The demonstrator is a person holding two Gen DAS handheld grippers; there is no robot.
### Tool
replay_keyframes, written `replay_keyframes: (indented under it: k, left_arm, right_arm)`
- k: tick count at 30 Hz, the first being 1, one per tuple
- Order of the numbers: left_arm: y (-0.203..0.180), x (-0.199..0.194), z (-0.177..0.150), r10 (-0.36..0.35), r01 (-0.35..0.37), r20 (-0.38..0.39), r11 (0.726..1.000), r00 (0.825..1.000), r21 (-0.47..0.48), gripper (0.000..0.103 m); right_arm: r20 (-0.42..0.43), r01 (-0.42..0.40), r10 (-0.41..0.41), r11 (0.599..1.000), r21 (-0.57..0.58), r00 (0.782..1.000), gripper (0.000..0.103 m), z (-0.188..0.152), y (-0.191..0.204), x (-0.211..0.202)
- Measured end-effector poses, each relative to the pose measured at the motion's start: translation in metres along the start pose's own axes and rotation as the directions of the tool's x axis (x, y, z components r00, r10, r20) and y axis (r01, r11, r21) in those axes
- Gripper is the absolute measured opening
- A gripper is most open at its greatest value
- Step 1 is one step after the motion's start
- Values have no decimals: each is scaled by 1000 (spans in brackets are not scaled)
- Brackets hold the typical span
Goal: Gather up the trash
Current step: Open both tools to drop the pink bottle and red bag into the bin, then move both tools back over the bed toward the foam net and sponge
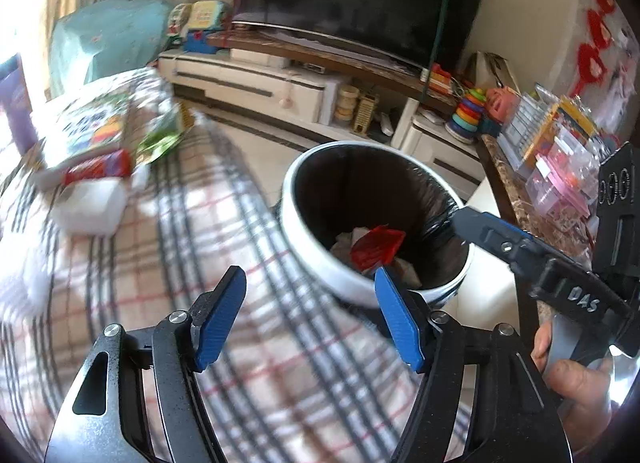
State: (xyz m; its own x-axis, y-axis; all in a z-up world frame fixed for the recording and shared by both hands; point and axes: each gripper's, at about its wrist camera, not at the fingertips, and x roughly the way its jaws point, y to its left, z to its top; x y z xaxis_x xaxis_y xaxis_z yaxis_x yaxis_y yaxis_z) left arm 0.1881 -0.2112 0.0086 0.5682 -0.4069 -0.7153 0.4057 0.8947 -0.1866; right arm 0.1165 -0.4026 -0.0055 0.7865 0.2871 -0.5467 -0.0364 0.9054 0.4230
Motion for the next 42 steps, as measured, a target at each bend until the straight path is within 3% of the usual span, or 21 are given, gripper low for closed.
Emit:
replay_keyframes:
  k: [12,23,32,42]
  left_arm:
    - [81,-38,-45,82,-80,4,980,997,-183,70]
    - [148,-69,-74,173,-161,10,935,985,-315,71]
    - [183,-76,-80,220,-205,-3,902,975,-380,74]
    - [206,-70,-67,246,-232,-18,886,969,-401,76]
  right_arm:
    - [-56,-108,103,989,-101,993,87,-20,65,22]
    - [-143,-186,162,966,-180,976,87,-39,112,56]
    - [-216,-234,181,938,-254,959,87,-44,141,88]
    - [-264,-272,194,915,-300,945,87,-34,160,123]
